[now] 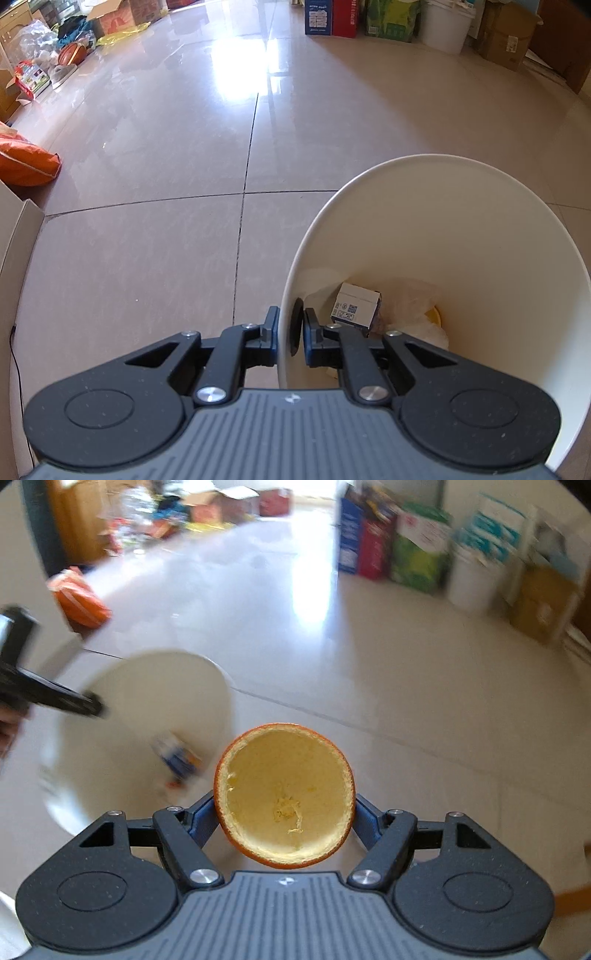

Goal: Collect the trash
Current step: 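Carry the orange peel over the bin and release it, then move the right gripper toward the red-and-white snack wrappers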

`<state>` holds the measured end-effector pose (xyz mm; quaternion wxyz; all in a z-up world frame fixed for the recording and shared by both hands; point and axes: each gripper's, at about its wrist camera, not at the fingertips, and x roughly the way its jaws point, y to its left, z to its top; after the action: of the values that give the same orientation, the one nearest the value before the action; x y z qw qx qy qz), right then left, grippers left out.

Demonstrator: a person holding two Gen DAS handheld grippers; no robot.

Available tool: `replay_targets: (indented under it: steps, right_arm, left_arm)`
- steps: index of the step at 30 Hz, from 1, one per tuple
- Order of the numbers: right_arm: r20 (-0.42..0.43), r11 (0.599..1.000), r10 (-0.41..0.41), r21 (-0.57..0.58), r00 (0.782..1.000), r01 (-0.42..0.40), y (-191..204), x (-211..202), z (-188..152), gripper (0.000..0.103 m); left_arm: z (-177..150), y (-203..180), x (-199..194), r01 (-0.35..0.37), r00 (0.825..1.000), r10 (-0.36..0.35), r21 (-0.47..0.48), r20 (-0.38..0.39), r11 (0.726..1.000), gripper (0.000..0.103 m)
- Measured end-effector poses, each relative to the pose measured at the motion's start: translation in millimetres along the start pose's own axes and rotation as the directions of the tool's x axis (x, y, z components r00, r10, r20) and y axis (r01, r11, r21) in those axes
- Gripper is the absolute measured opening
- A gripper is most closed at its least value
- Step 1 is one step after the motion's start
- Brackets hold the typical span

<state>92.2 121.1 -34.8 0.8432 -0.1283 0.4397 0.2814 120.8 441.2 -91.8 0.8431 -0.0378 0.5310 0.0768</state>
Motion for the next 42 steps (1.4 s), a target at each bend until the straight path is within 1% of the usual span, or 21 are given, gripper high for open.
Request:
replay_targets:
  steps: [3, 5, 7, 9, 11, 13, 15, 18, 21, 24, 28, 31, 33, 37, 40, 42]
  right_arm:
    - [0.008, 0.998, 0.049, -0.047, 0.999, -0.048, 28.0, -3.3, 20.0, 0.078]
    - [0.011, 0.994, 0.061, -0.088, 0.998, -0.06, 48.5, 0.6, 28.0, 0.078]
    - [0.005, 0.99, 0.072, -0.12, 0.997, -0.071, 68.6, 2.9, 33.5, 0.078]
    - [-0.004, 0.986, 0.089, -0.143, 0.996, -0.088, 79.7, 13.4, 36.6, 0.079]
    - [-0.024, 0.983, 0.101, -0.151, 0.995, -0.104, 92.5, 17.2, 37.4, 0.081]
    - [-0.024, 0.983, 0.1, -0.151, 0.995, -0.102, 99.6, 20.8, 39.3, 0.086]
    - [-0.013, 0.984, 0.105, -0.144, 0.994, -0.105, 100.0, 19.7, 38.4, 0.093]
    - [0.001, 0.988, 0.095, -0.124, 0.996, -0.094, 94.4, 15.5, 37.5, 0.095]
    - [0.022, 0.993, 0.062, -0.098, 0.998, -0.059, 82.8, 9.3, 33.9, 0.098]
    - [0.038, 0.998, 0.017, -0.056, 0.999, -0.015, 65.8, 2.6, 25.3, 0.099]
    - [0.039, 0.999, -0.047, 0.026, 0.998, 0.046, 34.0, -6.9, -0.3, 0.099]
    - [0.018, 0.988, -0.102, 0.119, 0.995, 0.099, 5.8, -12.2, -30.3, 0.099]
    - [-0.013, 0.973, -0.143, 0.179, 0.99, 0.143, -13.4, -11.9, -55.0, 0.101]
    - [-0.096, 0.917, -0.189, 0.338, 0.977, 0.211, -57.2, -4.0, -109.3, 0.102]
    - [-0.162, 0.865, -0.243, 0.411, 0.956, 0.289, -83.1, 9.0, -150.4, 0.102]
    - [-0.191, 0.842, -0.261, 0.434, 0.946, 0.32, -96.7, 18.0, -174.3, 0.102]
  left_arm:
    - [-0.3, 0.8, -0.6, 0.007, 1.0, -0.007, -0.001, 0.003, 1.0, 0.01]
    - [-1.6, -0.2, -0.7, 0.006, 1.0, -0.006, 0.014, 0.008, 1.0, 0.01]
    - [-2.1, -0.3, -0.5, 0.011, 1.0, -0.011, 0.01, 0.008, 1.0, 0.01]
    - [-1.8, 0.9, -1.5, 0.017, 1.0, -0.017, 0.009, 0.01, 1.0, 0.01]
    - [-1.8, 2.4, -2.6, 0.023, 1.0, -0.023, 0.007, 0.012, 1.0, 0.01]
    - [-1.4, 4.1, -3.9, 0.029, 0.999, -0.029, 0.006, 0.015, 1.0, 0.01]
    - [-1.3, 5.5, -5.2, 0.033, 0.999, -0.033, 0.004, 0.018, 0.999, 0.009]
    - [-3.3, 5.5, -5.6, 0.03, 0.999, -0.03, 0.015, 0.017, 0.999, 0.009]
    - [-2.8, 4.6, -5.4, 0.027, 1.0, -0.028, 0.012, 0.014, 1.0, 0.009]
    - [-0.1, 4.7, -6.5, 0.029, 1.0, -0.029, 0.005, 0.012, 1.0, 0.009]
    - [-0.4, 2.2, -6.2, 0.018, 1.0, -0.018, 0.017, 0.016, 1.0, 0.01]
    - [-1.9, 1.1, -4.6, 0.018, 1.0, -0.018, 0.014, 0.015, 1.0, 0.01]
    - [-1.7, 0.6, -4.5, 0.015, 1.0, -0.016, 0.013, 0.014, 1.0, 0.01]
    - [-1.3, -1.5, -4.3, 0.008, 1.0, -0.008, 0.014, 0.012, 1.0, 0.01]
    - [-0.4, -1.0, -4.7, 0.006, 1.0, -0.006, 0.01, 0.01, 1.0, 0.01]
    - [-0.2, -1.0, -5.0, 0.007, 1.0, -0.007, 0.008, 0.009, 1.0, 0.01]
